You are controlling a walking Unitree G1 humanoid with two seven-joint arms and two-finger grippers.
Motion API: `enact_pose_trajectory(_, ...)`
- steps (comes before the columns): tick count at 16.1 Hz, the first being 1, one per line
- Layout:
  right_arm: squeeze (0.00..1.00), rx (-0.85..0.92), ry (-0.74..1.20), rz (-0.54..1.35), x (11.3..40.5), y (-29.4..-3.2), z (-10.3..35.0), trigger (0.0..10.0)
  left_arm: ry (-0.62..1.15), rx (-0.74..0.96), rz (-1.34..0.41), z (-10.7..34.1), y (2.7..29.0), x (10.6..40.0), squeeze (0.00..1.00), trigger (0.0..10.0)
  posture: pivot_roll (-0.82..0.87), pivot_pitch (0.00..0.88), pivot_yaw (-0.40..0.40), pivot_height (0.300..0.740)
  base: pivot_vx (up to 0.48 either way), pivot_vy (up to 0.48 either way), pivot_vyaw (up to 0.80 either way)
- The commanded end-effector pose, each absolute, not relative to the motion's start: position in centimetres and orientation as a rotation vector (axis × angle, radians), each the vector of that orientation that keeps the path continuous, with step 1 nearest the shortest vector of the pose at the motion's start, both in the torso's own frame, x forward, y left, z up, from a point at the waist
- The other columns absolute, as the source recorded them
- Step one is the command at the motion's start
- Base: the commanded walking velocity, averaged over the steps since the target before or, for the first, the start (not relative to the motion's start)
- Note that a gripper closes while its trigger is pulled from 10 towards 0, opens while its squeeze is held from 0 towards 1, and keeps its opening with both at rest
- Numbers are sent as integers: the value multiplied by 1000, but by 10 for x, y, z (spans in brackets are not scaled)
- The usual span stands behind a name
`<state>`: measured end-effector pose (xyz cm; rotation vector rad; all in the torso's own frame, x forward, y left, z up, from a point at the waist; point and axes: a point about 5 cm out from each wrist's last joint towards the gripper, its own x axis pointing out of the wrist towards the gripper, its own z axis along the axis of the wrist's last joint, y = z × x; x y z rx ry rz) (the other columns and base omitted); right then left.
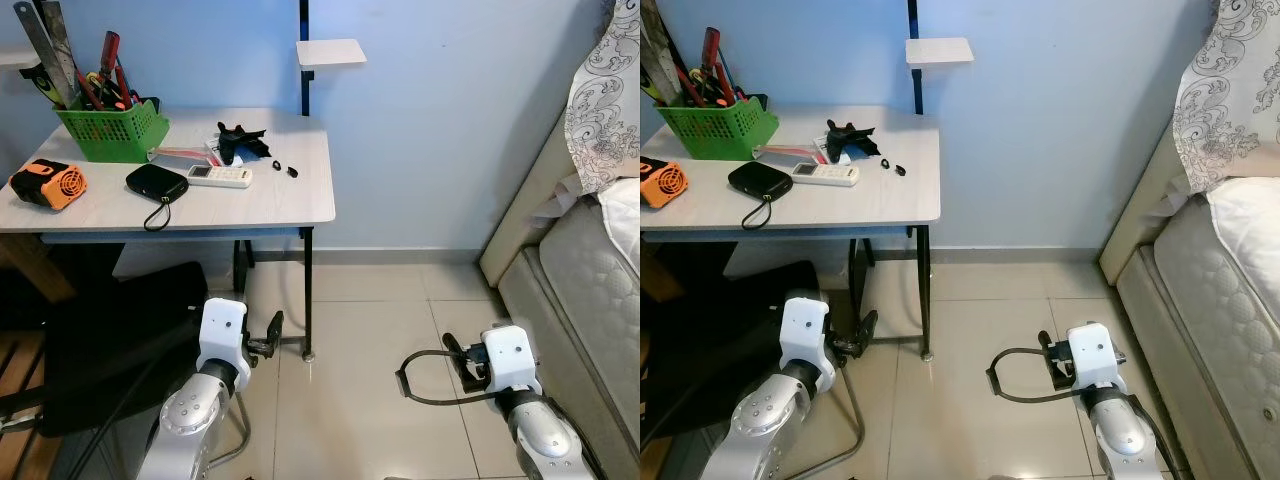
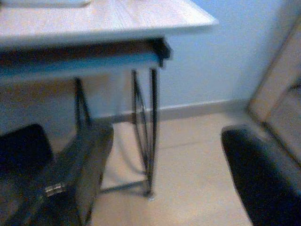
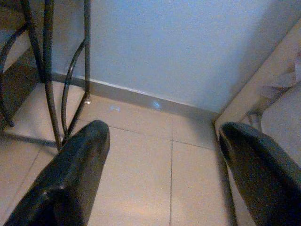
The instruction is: Clean up the room
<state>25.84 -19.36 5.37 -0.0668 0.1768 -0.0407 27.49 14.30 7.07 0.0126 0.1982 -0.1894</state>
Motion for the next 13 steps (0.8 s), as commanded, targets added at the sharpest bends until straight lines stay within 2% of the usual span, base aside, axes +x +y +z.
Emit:
enact_pose_trajectory(1, 0, -26, -79, -22, 295, -179, 119, 10000, -59, -16, -227, 140, 127, 312, 0, 10000, -126, 0, 62, 740, 0, 0, 0)
enact_pose_trajectory(2, 0, -14, -112, -19, 304, -178, 129, 10000, -85, -18, -271, 153, 117, 320, 0, 10000, -126, 0, 63, 740, 0, 0, 0)
enact_pose_trajectory(5, 0, -13, -90, -43, 305, -179, 126, 10000, -64, -27, -272, 149, 116, 325, 0, 10000, -127, 0, 71, 740, 0, 0, 0)
enact_pose_trajectory(6, 0, -25, -88, -56, 299, -181, 124, 10000, 1, -85, -240, 135, 124, 313, 0, 10000, -125, 0, 69, 740, 0, 0, 0)
enact_pose_trajectory(7, 0, -119, -34, -83, 280, -191, 108, 10000, 69, 2, -232, 107, 137, 285, 0, 10000, -124, 0, 66, 740, 0, 0, 0)
enact_pose_trajectory(8, 1000, -65, 55, -123, 265, -201, 87, 10000, 63, 5, -235, 99, 144, 271, 1000, 10000, -120, 0, 60, 740, 0, 0, 0)
enact_pose_trajectory(10, 1000, -34, 4, -108, 267, -196, 91, 10000, 22, -3, -164, 108, 143, 286, 1000, 10000, -123, 0, 47, 740, 0, 0, 0)
enact_pose_trajectory(13, 1000, -72, 21, -81, 268, -192, 90, 10000, 10, 13, -183, 108, 137, 283, 1000, 10000, -123, 0, 38, 740, 0, 0, 0)
